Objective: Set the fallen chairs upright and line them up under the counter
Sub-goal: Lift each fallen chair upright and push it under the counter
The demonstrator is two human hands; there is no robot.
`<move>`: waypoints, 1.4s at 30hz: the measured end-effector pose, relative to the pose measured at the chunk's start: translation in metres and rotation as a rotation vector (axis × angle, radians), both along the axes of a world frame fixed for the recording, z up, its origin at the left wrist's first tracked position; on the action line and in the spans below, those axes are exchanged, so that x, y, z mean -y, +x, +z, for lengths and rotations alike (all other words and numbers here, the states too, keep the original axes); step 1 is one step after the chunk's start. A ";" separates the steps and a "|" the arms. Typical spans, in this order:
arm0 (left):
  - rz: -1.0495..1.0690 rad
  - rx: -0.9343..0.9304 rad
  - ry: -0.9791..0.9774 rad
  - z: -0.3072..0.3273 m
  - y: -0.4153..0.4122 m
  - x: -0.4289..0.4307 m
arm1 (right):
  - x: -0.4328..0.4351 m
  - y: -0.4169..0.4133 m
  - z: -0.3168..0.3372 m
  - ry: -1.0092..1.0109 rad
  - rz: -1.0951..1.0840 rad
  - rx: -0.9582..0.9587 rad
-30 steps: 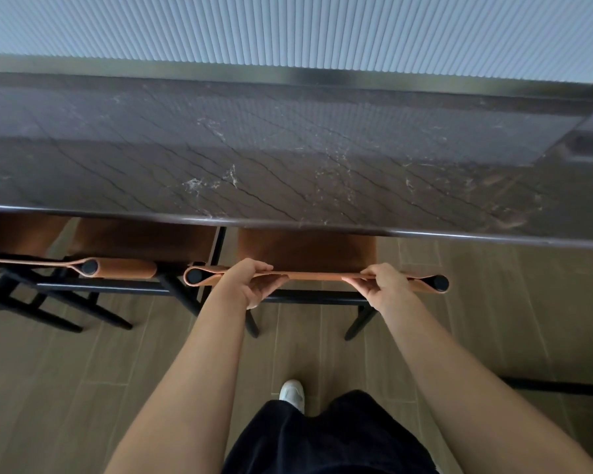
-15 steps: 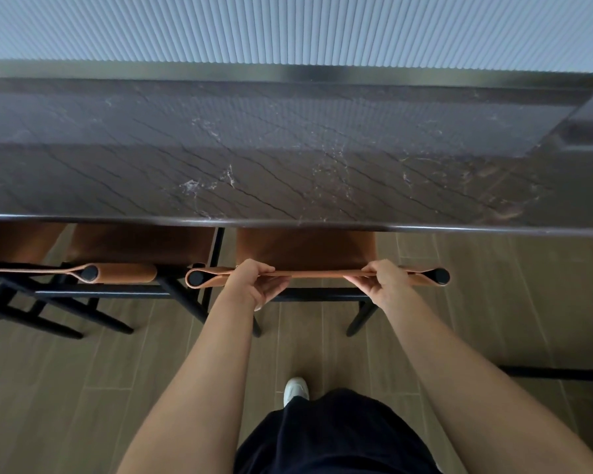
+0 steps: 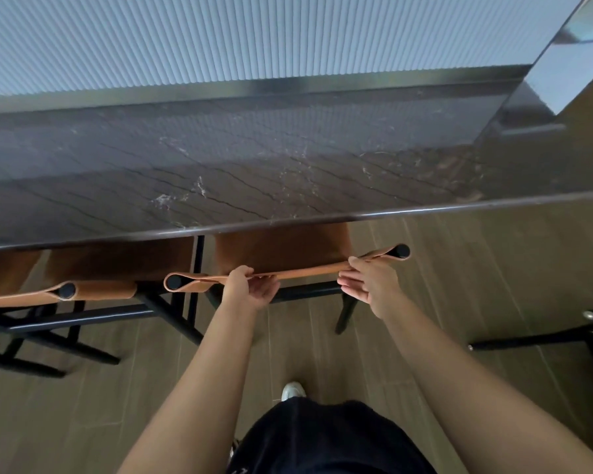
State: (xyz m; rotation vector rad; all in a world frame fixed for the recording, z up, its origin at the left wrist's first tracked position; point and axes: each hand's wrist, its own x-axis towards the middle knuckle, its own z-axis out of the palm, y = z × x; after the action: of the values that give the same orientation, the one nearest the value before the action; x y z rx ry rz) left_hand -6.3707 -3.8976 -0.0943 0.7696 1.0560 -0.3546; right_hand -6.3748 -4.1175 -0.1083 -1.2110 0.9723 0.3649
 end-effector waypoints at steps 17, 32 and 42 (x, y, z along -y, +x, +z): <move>-0.339 0.438 -0.084 0.059 -0.096 0.147 | 0.140 -0.144 0.054 0.195 -0.122 0.290; -0.905 0.553 -0.125 0.058 -0.178 0.338 | 0.304 -0.306 0.070 0.112 -0.507 0.362; -1.246 0.586 -0.182 0.061 -0.165 0.469 | 0.374 -0.362 0.073 0.014 -0.903 0.405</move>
State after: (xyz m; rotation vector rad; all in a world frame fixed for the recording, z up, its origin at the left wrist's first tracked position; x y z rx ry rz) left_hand -6.5358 -4.3667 -0.0333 1.2034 -0.1202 -1.1699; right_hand -6.7366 -4.4915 -0.0350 -0.6850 1.0455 -0.5659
